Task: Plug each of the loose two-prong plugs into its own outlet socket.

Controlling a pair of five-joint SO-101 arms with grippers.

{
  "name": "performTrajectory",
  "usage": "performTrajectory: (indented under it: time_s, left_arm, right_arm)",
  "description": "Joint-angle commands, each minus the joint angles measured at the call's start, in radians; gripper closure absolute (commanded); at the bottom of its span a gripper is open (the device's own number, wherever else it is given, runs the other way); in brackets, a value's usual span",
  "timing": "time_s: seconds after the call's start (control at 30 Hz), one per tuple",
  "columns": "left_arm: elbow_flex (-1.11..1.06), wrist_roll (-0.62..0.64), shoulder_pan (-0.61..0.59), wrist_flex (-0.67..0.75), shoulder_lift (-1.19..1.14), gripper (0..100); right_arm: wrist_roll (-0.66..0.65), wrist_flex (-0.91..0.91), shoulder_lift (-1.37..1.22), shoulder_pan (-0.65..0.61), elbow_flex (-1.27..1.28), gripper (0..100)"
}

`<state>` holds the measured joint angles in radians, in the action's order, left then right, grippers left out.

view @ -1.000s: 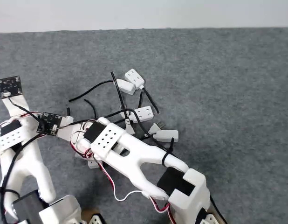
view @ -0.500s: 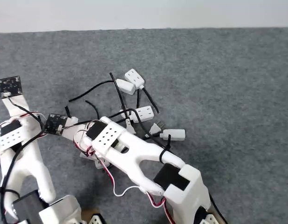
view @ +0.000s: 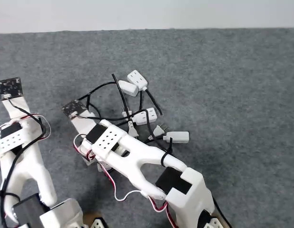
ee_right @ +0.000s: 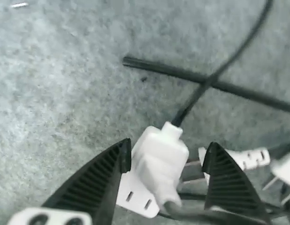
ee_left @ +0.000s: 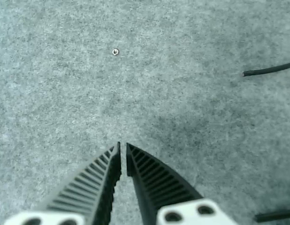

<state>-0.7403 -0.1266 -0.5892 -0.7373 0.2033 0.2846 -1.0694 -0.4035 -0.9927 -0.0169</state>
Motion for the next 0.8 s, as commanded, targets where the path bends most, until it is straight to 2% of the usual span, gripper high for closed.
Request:
performTrajectory:
  time_s: [0.0, 0.17, 0.3, 0.37, 0.47, 0.67, 0.77]
  left_arm:
    - [0.007, -0.015, 0.011, 0.029, 0.003, 99]
    - [0.004, -0.015, 0.011, 0.040, 0.003, 99]
    - [0.004, -0.015, 0.011, 0.040, 0.003, 99]
    - [0.004, -0.015, 0.009, 0.040, 0.003, 99]
    - [0.004, -0.015, 0.009, 0.040, 0.003, 99]
    - [0.004, -0.015, 0.009, 0.040, 0.003, 99]
    - [0.004, -0.015, 0.009, 0.040, 0.003, 99]
  right_arm:
    - [0.051, -0.019, -0.012, -0.008, -0.057, 74.6]
    - [0.046, -0.018, -0.067, -0.018, -0.072, 76.8]
    - [0.037, -0.013, -0.084, -0.015, -0.080, 92.8]
    - [-0.018, -0.016, -0.090, -0.013, -0.089, 97.8]
    - [-0.060, -0.045, -0.088, -0.010, -0.117, 94.2]
    - [-0.091, -0.114, -0.084, -0.016, -0.183, 77.4]
    - [-0.155, -0.156, -0.082, -0.018, -0.241, 76.0]
